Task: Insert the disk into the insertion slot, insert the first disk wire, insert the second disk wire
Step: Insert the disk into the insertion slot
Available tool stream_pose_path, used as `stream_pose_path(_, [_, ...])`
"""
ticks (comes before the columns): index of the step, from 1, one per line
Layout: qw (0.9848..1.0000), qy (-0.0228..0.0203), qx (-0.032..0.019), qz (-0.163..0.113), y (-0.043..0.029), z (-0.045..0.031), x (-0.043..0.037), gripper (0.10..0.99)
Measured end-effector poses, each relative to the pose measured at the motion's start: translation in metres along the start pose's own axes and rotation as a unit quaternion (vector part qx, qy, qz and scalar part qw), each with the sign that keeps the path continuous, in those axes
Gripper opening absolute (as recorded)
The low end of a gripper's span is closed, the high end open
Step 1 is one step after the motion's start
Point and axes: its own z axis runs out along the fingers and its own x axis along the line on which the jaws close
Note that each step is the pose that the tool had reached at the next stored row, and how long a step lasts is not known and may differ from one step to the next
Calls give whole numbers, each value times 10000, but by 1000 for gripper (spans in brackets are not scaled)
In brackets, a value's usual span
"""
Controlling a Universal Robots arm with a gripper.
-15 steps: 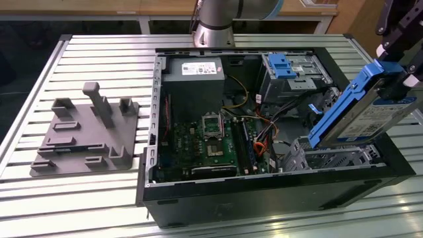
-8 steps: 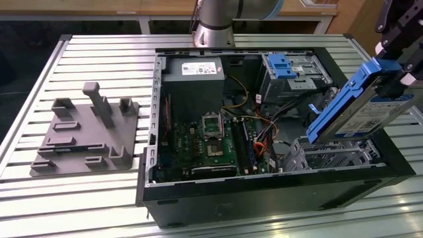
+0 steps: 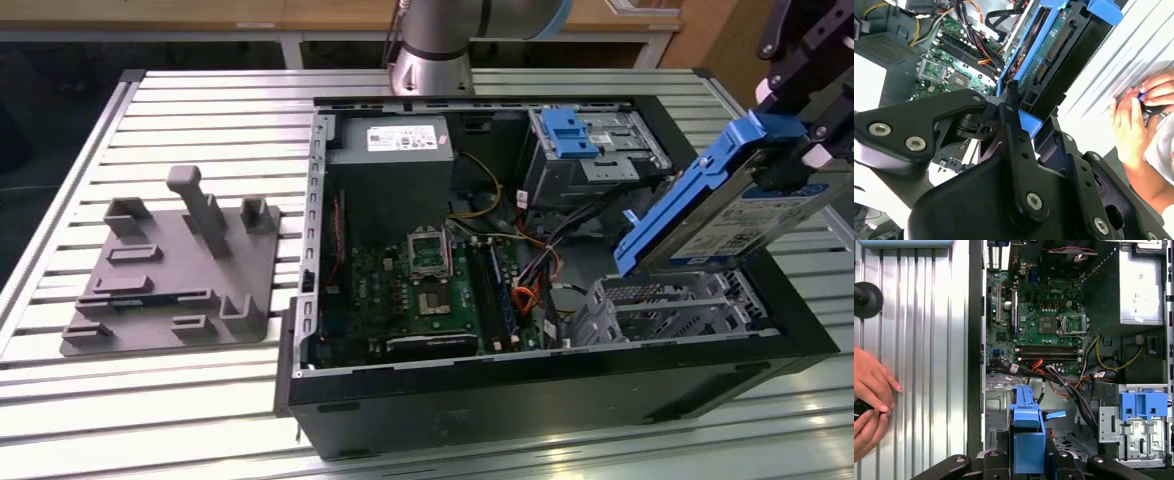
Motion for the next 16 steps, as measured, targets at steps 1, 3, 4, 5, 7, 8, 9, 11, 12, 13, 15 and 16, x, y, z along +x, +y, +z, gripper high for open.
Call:
stream_pose_path(1, [10000, -1, 0, 0, 0, 0, 0, 365])
stream_pose_path(3, [10000, -4, 0, 0, 0, 0, 0, 365])
stream_pose_path(4, [10000, -5, 0, 0, 0, 0, 0, 365])
stream_pose_path(5, [10000, -5, 0, 0, 1, 0, 0, 365])
stream_pose_path(7, [10000, -4, 7, 0, 6, 1, 1, 365])
stream_pose_path(8, [10000, -2, 15, -1, 9, 1, 0, 365])
stream_pose_path(9, [10000, -1, 28, -3, 11, 0, 0, 365])
stream_pose_path(11, [10000, -1, 37, -5, 11, 1, 1, 365])
stream_pose_path(12, [10000, -1, 41, -6, 11, 1, 0, 365])
stream_pose_path(13, [10000, -1, 47, -6, 11, 1, 0, 365])
stream_pose_path(15, [10000, -1, 63, -9, 11, 1, 0, 365])
stream_pose_path(16, [10000, -1, 72, -13, 11, 1, 0, 365])
